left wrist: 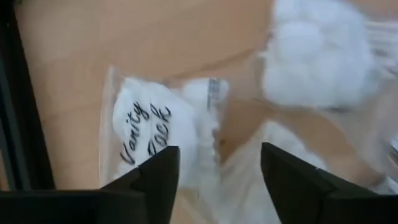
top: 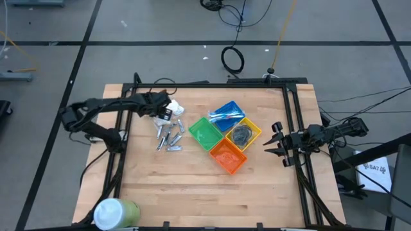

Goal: Pick & Place Travel size toiletries
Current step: Put the white cotton pack into the green bin

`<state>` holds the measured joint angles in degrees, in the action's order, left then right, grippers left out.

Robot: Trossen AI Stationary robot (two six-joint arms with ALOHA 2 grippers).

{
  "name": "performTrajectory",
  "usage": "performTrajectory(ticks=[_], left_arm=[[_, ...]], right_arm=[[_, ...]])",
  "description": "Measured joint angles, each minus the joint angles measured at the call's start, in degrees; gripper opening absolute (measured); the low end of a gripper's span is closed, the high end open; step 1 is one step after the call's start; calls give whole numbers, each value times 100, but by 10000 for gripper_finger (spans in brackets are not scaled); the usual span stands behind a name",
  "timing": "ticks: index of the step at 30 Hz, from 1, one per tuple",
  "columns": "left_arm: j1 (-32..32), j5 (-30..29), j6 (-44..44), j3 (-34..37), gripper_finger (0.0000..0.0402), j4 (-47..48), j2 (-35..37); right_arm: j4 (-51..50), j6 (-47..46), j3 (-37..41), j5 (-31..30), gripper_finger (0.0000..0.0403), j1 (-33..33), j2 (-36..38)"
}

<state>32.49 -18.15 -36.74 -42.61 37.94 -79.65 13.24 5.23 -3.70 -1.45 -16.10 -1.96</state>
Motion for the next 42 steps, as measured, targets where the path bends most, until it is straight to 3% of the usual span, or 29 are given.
performTrajectory(ticks=[7, 13, 20, 30, 37, 42], left_arm=[[428, -283, 6, 2, 282, -244, -314], [519, -281, 16, 4, 276, -199, -388], [489, -241, -95, 4, 206, -62, -409], [483, -238, 13, 4, 19, -51, -407], [467, -317, 650, 6, 1, -220, -345], [160, -386, 779, 6, 0, -447, 206]], right_arm=[[4, 0, 0, 0, 91, 0, 0], [0, 0, 0, 0, 91, 0, 0], [2, 0, 0, 0, 91, 0, 0], [2, -2, 0, 0, 91, 0, 0], [0, -1, 0, 0, 91, -1, 0], [2, -2, 0, 0, 91, -1, 0]])
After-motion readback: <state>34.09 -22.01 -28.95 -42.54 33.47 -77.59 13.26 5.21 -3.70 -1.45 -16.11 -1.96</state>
